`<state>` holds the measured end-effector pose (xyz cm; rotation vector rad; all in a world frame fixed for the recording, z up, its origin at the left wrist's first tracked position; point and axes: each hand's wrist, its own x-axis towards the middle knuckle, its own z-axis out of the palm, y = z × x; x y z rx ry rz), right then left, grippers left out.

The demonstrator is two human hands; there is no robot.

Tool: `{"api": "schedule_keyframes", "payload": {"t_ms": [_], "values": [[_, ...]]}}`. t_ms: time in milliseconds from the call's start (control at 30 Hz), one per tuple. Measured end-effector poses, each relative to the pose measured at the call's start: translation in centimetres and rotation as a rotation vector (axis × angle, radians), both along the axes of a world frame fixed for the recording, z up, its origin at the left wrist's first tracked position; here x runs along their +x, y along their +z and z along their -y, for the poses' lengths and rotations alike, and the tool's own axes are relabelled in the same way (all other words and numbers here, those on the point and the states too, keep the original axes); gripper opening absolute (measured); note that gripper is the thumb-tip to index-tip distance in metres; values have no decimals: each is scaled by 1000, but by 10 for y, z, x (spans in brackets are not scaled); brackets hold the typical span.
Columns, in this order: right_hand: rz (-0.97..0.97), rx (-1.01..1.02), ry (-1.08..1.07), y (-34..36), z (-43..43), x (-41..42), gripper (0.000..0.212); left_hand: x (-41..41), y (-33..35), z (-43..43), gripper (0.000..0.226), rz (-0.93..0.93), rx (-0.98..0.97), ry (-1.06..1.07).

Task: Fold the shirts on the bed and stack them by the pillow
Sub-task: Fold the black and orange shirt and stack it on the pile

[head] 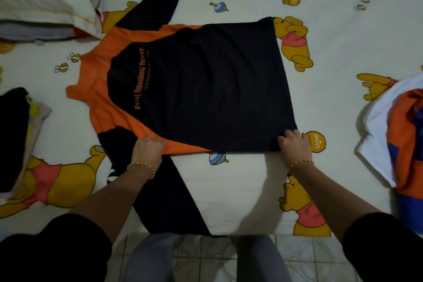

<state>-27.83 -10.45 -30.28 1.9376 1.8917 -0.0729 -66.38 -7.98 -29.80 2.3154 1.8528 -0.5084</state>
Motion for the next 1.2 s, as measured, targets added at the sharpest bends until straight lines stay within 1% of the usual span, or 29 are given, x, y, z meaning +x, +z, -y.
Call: {"api": "schedule_keyframes", "payload": {"t_ms": [67,133,167,233,333,400,533,633,700,800,1000,1067,1200], "values": [[1,-31,-6,-5,10,-7,32,0,-6,6,30,3,-5,-8],[-4,-10,-15,-8,15,-15,35,3,-9,9,33,52,41,16],[-9,7,-12,-9,15,-18,35,5,-9,8,33,70,71,27],[-12,2,8,-10,14,-20,31,9,-8,5,32,45,78,22],[9,-100,39,-9,6,-15,30,11,-7,-3,34,-63,-70,-60],[5,-189,34,-7,2,-9,32,10,-4,-7,33,-84,-180,-110],[-96,-307,0,3,3,-6,39,4,11,-11,19,61,-353,-62],[-260,-311,-75,15,-4,-11,37,1,22,-22,21,171,-428,-13],[-354,-292,-105,24,-17,-17,31,3,32,-38,19,226,-412,15],[-432,-238,-114,32,-51,-24,26,7,44,-76,17,256,-356,24],[-466,-112,-149,40,-151,-31,25,15,57,-167,14,376,-256,90],[-470,-81,-164,41,-191,-29,27,18,60,-203,14,378,-209,86],[-487,4,-209,40,-271,-22,30,24,58,-280,18,365,-187,97]]}}
